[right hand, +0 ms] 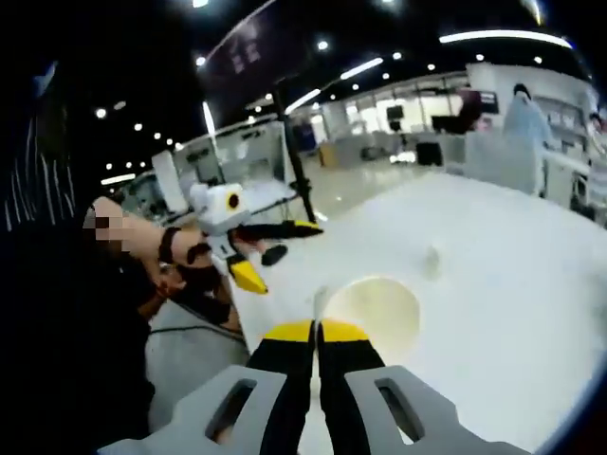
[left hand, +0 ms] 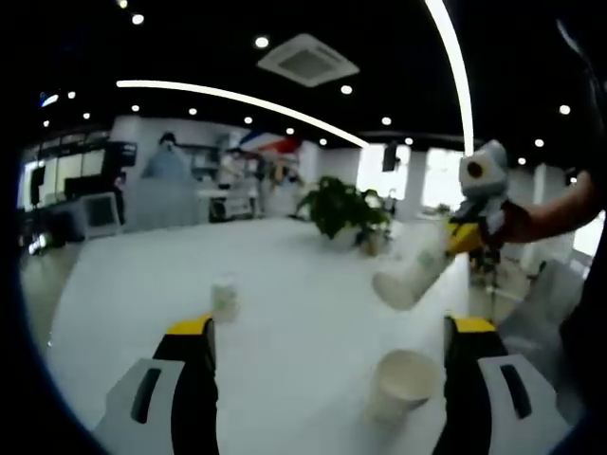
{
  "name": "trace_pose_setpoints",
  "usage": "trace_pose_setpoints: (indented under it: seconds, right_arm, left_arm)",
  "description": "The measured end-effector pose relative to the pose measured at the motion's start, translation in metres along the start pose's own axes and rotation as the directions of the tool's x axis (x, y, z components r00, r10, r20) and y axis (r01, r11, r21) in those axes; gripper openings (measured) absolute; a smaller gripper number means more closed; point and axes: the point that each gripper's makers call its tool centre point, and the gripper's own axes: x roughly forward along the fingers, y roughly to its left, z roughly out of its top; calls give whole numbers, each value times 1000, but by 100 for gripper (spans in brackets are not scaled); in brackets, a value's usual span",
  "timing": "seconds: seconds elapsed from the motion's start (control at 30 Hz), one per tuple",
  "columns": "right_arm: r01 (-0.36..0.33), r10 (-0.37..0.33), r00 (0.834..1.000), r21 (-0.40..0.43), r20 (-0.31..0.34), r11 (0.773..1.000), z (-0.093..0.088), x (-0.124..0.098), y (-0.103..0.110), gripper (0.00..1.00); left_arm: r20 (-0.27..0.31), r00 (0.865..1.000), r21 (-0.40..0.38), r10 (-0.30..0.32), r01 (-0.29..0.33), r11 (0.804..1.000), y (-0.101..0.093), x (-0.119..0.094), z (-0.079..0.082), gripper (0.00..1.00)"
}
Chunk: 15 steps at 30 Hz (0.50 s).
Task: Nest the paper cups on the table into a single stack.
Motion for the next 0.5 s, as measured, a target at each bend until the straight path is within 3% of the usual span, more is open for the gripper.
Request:
trace_pose_setpoints:
  seconds: [0.17, 0.4, 0.5]
  right_arm:
    - [-25, -5, 990, -205, -142, 979, 7, -7, 2, 0]
    - [-80, 30, 979, -246, -200, 966, 27, -12, 8, 0]
    - [-120, 45, 966, -285, -256, 951, 29, -9, 10, 0]
  left_arm:
    - [5, 1000, -4, 2, -2, 1000, 1, -3, -1, 98]
    - [5, 1000, -11, 15, -15, 1000, 4, -6, -5, 98]
    - [-2, 1000, -18, 21, -21, 1000, 6, -7, -7, 98]
